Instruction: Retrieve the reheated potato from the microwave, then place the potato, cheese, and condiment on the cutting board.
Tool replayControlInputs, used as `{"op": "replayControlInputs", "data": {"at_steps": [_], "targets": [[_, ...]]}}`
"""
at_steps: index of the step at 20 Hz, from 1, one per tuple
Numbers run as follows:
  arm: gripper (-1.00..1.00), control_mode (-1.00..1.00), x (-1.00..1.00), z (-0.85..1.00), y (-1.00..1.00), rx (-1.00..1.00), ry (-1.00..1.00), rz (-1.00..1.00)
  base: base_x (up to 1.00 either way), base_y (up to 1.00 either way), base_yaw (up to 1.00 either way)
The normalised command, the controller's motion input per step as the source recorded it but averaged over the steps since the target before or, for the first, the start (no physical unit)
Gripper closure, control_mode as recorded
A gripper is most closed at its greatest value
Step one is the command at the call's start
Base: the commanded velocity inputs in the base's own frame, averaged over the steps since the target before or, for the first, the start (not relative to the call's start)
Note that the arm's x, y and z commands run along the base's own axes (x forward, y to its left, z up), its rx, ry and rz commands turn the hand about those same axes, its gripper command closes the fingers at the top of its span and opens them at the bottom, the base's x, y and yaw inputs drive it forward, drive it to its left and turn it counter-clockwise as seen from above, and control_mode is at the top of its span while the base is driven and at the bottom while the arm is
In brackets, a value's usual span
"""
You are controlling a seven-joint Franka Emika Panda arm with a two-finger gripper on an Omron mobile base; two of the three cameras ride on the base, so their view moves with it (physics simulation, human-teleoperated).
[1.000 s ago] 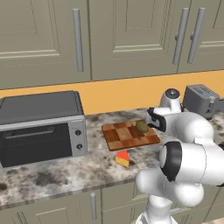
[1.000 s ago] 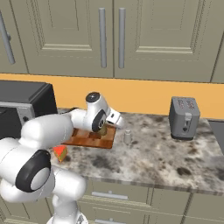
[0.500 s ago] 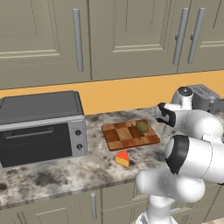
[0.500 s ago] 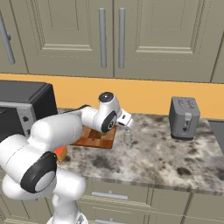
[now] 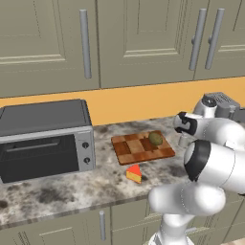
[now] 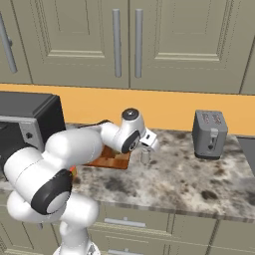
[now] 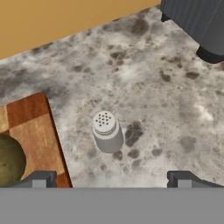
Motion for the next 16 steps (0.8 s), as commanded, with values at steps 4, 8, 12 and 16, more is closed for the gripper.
{"op": "replayControlInputs", "data": {"at_steps": [4, 8, 12, 16], "targets": [[-1.00, -1.00, 0.15, -0.18, 0.00, 0.07, 0.00, 0.00, 0.00, 0.00, 0.00], [-1.00, -1.00, 0.20, -0.14, -0.06, 0.03, 0.05, 0.00, 0.00, 0.00, 0.00], [-1.00, -1.00, 0.19, -0.15, 0.00, 0.00, 0.05, 0.00, 0.00, 0.00, 0.00], [-1.00, -1.00, 0.22, -0.17, 0.00, 0.00, 0.04, 0.00, 0.00, 0.00, 0.00]]}}
